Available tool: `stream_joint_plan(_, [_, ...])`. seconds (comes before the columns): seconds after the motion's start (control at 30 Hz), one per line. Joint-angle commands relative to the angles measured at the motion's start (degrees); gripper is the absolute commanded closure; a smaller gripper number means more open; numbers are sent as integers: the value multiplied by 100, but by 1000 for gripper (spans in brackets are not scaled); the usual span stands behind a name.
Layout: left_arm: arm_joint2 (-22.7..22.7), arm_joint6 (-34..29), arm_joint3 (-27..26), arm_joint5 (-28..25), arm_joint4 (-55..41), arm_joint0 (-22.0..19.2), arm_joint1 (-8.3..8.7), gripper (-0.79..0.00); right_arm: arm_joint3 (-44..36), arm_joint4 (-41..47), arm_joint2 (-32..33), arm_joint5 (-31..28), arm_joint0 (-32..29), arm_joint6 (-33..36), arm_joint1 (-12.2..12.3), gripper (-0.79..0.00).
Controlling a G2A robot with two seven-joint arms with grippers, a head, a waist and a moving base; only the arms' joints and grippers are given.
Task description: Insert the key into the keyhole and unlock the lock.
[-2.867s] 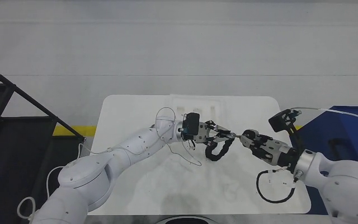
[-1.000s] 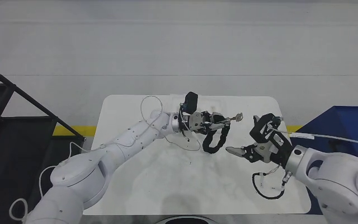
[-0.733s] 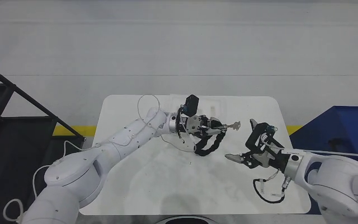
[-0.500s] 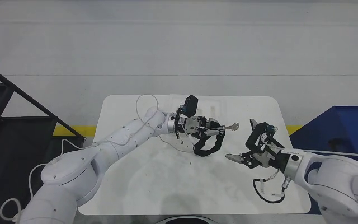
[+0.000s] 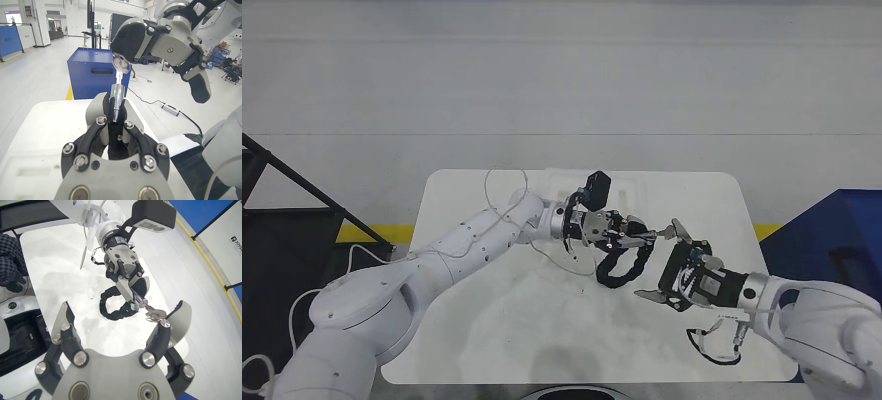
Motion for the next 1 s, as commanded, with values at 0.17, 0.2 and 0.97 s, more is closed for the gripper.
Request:
stream_joint_plan(0.17, [0, -166, -57, 0, -125, -93, -17, 0, 1, -117, -101, -129, -17, 170, 19, -785])
stream_joint_plan(0.2, [0, -169, -50, 0, -128, -102, -20, 0, 1, -100, -95, -130, -20, 226, 23, -785])
stream_joint_plan(0.97, [0, -710, -239, 0, 88, -182, 35, 0, 1, -807, 19, -607, 49, 379, 111, -785])
